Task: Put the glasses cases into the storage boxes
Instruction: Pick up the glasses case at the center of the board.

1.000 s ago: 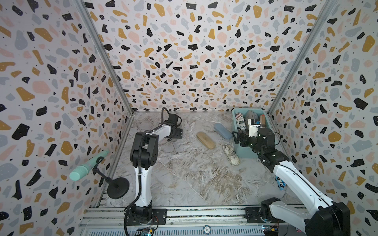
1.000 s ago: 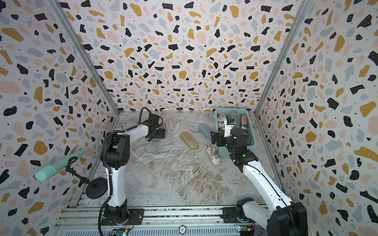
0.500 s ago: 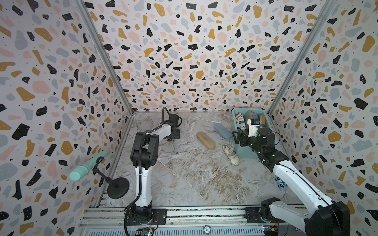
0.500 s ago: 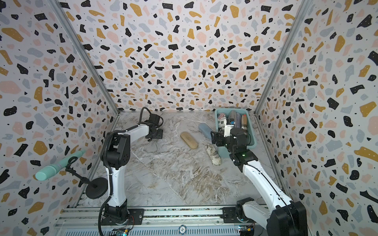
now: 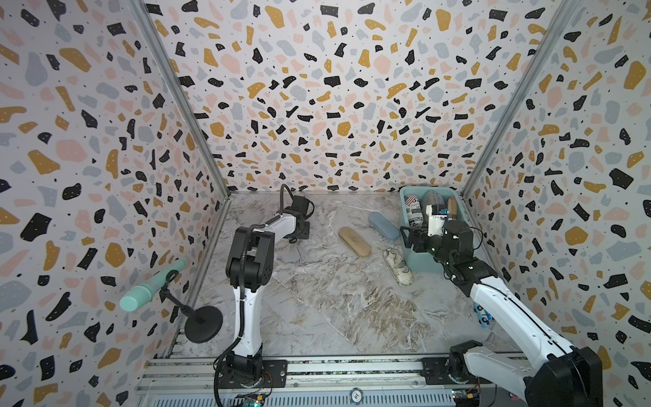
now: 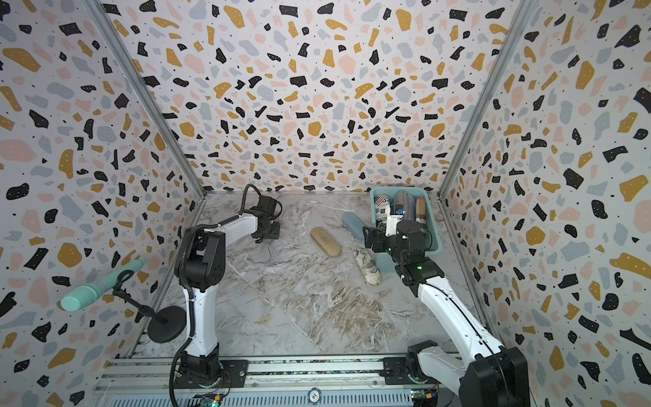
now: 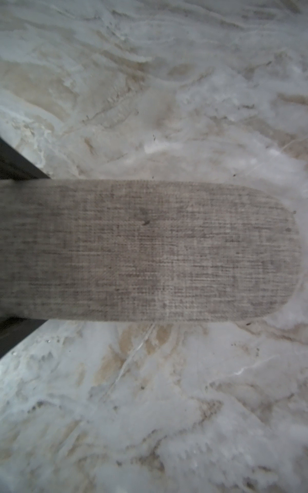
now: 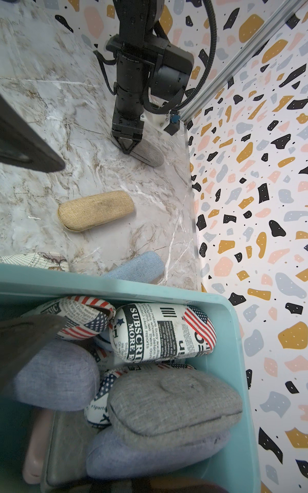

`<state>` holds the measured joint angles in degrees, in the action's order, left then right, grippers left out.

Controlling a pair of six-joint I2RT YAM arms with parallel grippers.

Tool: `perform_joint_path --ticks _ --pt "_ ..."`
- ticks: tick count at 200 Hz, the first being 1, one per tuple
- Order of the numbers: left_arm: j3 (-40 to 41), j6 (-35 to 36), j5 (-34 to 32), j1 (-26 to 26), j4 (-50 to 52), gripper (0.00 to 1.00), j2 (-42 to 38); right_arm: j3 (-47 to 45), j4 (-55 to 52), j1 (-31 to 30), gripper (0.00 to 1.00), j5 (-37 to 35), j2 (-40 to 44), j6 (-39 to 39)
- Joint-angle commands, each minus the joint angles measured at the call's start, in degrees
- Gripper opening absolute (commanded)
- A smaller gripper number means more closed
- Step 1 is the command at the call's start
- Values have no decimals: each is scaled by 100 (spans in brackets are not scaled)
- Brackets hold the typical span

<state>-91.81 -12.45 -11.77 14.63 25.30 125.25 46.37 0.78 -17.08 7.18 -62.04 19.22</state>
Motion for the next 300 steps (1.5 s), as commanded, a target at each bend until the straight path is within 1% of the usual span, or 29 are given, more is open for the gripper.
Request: perform_joint_path --ticks 1,21,47,72,94,128,151,163,187,244,258,269,280,297,300 --pt "166 -190 349 97 2 56 -422 78 -32 13 84 126 118 58" --pt "431 -373 665 234 -263 55 -822 117 -53 16 84 230 136 99" --pt "762 -532 1160 563 -736 55 -1343 244 -134 2 84 384 145 175" --pt "1069 -619 1615 1053 -1343 54 -1878 367 -198 -20 84 640 110 332" --pt "1420 -598 1971 1514 -1937 54 -2371 391 -125 -79 82 937 58 658" --pt "2101 -519 2077 2248 -2741 54 -3136 399 296 -240 77 1335 -81 1316" --pt "2526 -630 2040 2553 -3133 55 -3499 505 625 -428 72 1483 -225 1650" --pt "2627 -689 2048 2637 -3174 55 -3581 609 692 -556 71 1455 -321 1692" --pt "2555 -697 2073 2737 -3016 55 -3688 782 733 -779 71 1263 -537 1746" --pt "2572 -743 2114 2808 -3075 55 -3816 1066 1001 -946 71 1299 -1160 1942" --pt "2593 -767 2129 2803 -3096 55 -3832 1115 1096 -976 68 1330 -1299 1962" --pt "2599 -799 2159 2816 -3123 55 -3830 1189 1118 -985 62 1394 -1391 1962" --pt "2608 -808 2187 2828 -3136 55 -3820 1239 1152 -1007 58 1436 -1486 1971" --pt "2613 -801 2214 2834 -3132 55 -3808 1269 1187 -1033 46 1470 -1561 1962" --pt "2608 -804 2216 2831 -3134 55 -3802 1269 1190 -1034 45 1470 -1564 1962"
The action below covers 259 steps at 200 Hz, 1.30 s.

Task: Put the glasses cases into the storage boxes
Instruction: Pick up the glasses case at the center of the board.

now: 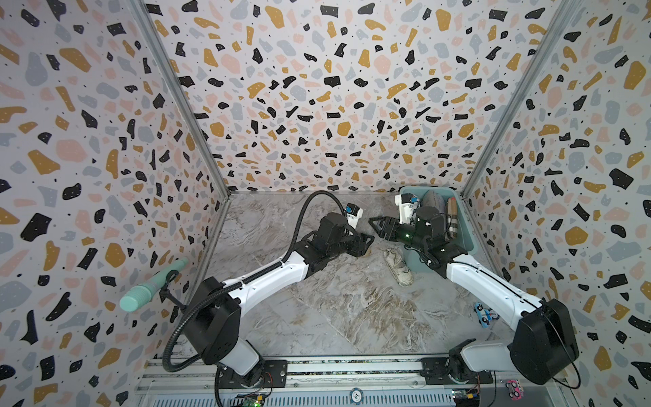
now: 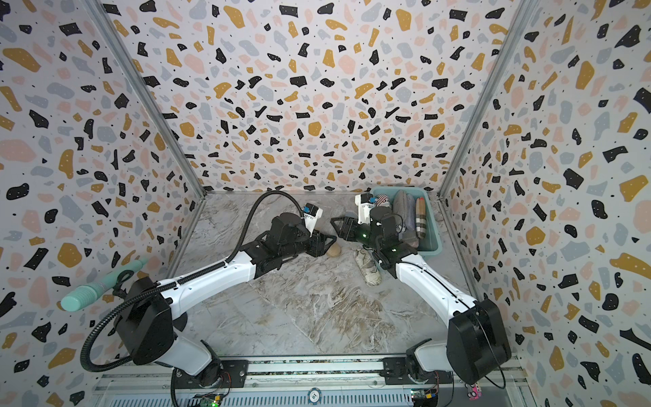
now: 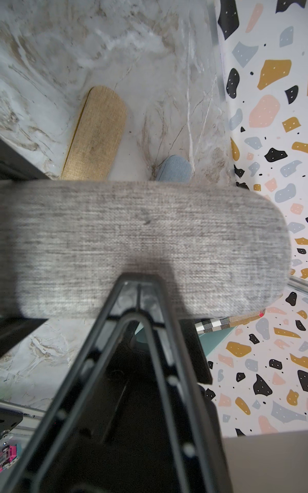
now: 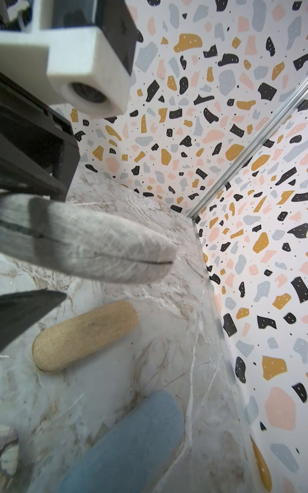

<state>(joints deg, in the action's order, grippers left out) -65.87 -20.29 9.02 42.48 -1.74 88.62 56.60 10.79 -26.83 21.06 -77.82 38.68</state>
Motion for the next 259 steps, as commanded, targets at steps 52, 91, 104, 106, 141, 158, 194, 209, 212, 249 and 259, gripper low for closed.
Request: perform_joint_path --ticks 52,91,104,106,141,158,194,209,212,249,259 --pt "-62 6 243 48 -349 57 -39 256 160 -70 39 102 -67 -79" --pt "-76 33 228 47 -317 69 -11 249 183 -74 30 87 -56 -163" --pt "-84 39 237 50 -303 74 -4 246 170 -85 29 12 -28 -206" --pt "-91 44 236 50 -301 75 -10 251 174 -83 29 -5 -19 -210" --pt "-39 139 196 43 -337 99 -127 328 97 -53 29 -443 115 -442" --pt "53 191 169 45 -437 100 -262 473 16 46 29 -572 111 -573" --pt "198 316 143 50 -625 99 -533 789 -110 501 28 -778 62 -844" --pt "310 286 -109 45 -743 99 -658 890 -231 717 28 -897 113 -994" --pt "331 269 -204 49 -748 99 -678 901 -253 761 28 -935 141 -1031" --pt "540 14 -1350 33 -838 100 -915 793 -637 1430 28 -1563 601 -1519" --pt "603 -23 -1443 13 -904 99 -965 683 -691 1636 28 -1704 758 -1610"
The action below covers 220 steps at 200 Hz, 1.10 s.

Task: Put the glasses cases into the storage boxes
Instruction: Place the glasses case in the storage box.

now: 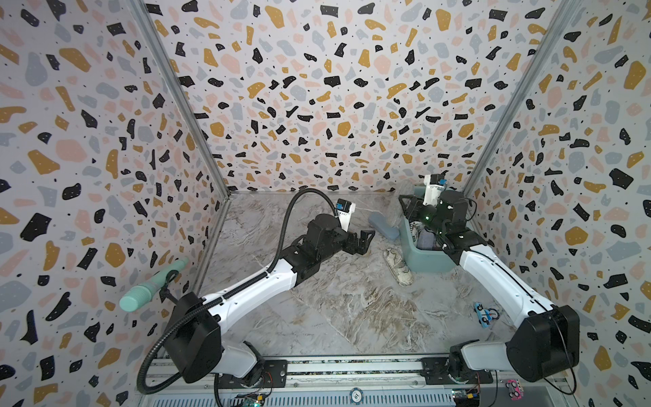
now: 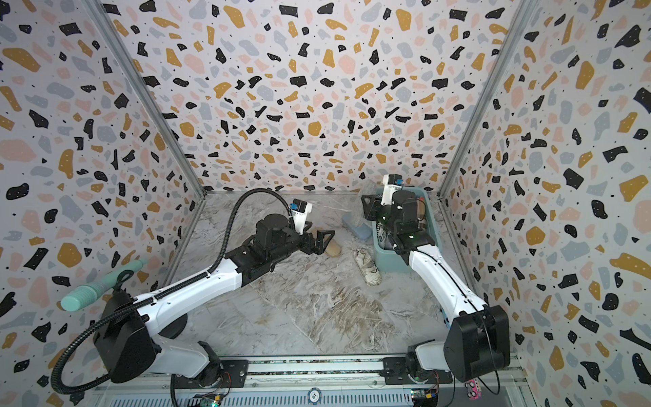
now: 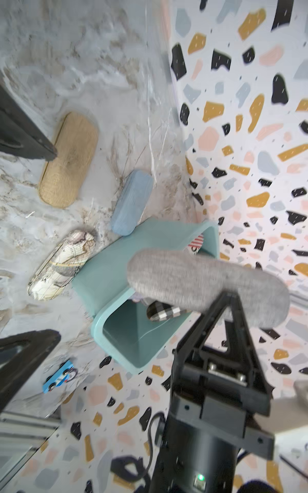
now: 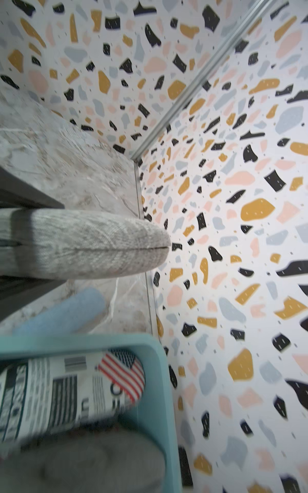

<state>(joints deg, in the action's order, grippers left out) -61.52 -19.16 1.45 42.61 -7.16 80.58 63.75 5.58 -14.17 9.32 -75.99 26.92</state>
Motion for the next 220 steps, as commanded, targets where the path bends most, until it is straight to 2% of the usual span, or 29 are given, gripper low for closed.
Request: perform_joint_path --ticks 1,17,54,64,85,102,149,220 --pt "167 -139 -693 1 -368 99 -167 -44 -180 393 28 -542 584 -442" --pt "188 -149 -717 -22 -396 99 -188 -228 -269 593 28 -908 799 -634" --pt "171 -249 -713 -82 -384 99 -117 -620 -620 582 28 -2080 1077 -1063" --pt "164 -277 -674 -95 -383 100 -95 -638 -803 536 27 -2332 1057 -1102" --pt "132 -319 -655 -113 -334 99 -38 -615 -1189 200 27 -3370 929 -1334" --pt "136 -334 -647 -126 -343 100 -33 -674 -1286 108 27 -3846 889 -1467" --pt "126 -362 -602 -148 -333 100 23 -719 -1393 -15 28 -4313 388 -1574" --pt "115 -378 -602 -157 -317 100 51 -636 -1614 -114 32 -4158 -380 -1398"
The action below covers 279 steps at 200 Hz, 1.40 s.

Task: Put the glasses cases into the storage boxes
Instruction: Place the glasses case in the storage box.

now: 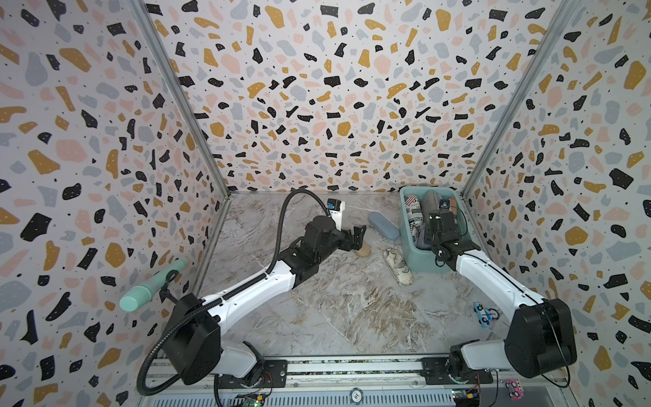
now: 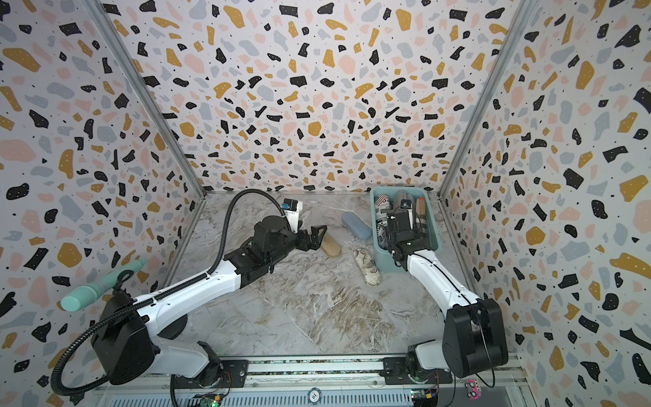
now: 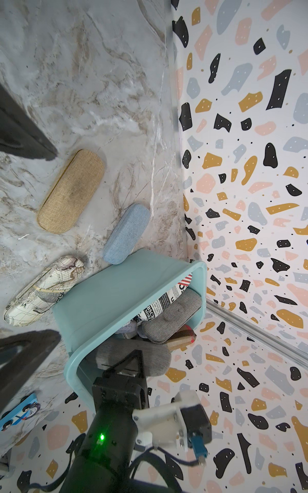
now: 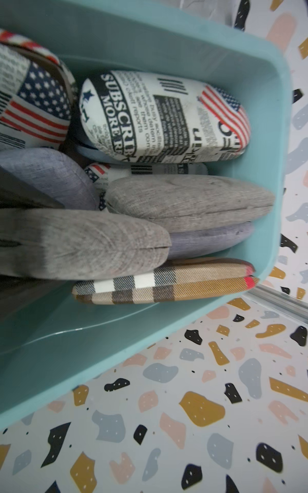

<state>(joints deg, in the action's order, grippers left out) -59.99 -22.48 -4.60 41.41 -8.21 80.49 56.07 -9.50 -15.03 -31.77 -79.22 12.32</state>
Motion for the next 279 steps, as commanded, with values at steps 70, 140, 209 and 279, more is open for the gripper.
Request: perform_joint_path --ticks 70,140,209,279 --pt "-69 -46 -6 -45 -172 99 75 377 -316 -44 53 572 223 189" --pt "-60 -57 -180 -80 -120 99 2 680 -313 -304 56 1111 509 168" --pt "-56 -323 -1045 -227 97 99 -66 1115 -238 -1566 59 1380 284 -172" --pt "-187 -1011 -1466 -867 585 100 105 1413 -309 -1992 74 2308 -607 -383"
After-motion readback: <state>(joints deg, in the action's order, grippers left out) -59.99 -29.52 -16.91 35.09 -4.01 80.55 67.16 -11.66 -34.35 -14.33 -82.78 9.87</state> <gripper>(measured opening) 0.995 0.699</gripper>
